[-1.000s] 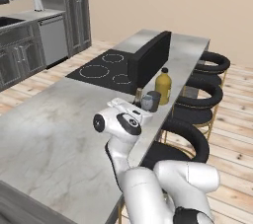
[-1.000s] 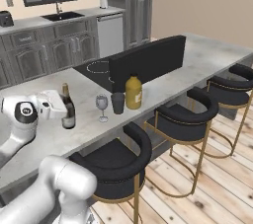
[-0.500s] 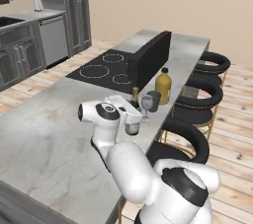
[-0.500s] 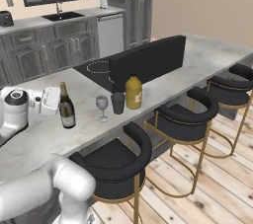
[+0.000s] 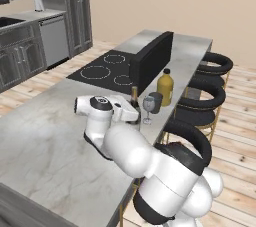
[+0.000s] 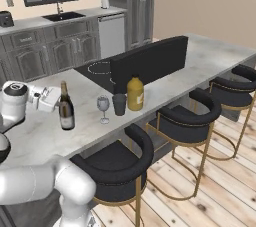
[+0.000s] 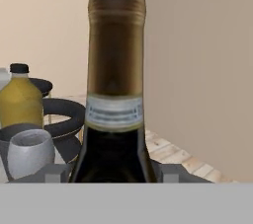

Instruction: There is a wine glass and glass cup on the dining counter. Place the wine bottle next to the wine glass and the juice bottle next to the glass cup.

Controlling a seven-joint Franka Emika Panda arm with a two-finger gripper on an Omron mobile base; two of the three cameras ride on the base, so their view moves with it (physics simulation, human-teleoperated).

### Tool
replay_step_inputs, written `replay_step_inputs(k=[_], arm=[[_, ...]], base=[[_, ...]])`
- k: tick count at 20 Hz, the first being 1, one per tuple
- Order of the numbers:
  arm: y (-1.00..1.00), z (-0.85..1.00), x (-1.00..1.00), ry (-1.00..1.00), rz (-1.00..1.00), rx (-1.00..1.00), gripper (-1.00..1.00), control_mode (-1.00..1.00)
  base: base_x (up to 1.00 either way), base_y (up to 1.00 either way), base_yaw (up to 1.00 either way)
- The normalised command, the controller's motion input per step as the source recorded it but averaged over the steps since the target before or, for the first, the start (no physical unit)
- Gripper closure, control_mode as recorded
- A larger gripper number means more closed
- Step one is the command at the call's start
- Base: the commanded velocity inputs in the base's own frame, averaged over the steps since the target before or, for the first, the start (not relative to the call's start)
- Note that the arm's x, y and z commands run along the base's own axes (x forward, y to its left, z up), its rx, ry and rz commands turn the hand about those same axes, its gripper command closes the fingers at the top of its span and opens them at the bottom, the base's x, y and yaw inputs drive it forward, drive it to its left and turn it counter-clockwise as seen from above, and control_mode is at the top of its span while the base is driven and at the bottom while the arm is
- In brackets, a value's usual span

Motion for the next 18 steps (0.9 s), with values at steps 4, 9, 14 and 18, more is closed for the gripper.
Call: replay_step_inputs(k=[4,9,14,18], arm=[[-0.09,0.00,0.00,0.00,0.00,-0.02,1.00,-1.00],[-0.15,-0.02,0.00,0.00,0.00,-0.03,1.00,-1.00],[-0.21,-0.05,0.03,0.00,0.00,0.00,1.00,-1.00],[-0.18,0.00,0.11,0.00,0.00,0.00,1.00,-1.00]], base=[[0.00,0.00,0.00],[0.00,0.00,0.00],[0.00,0.00,0.00],[0.00,0.00,0.00]])
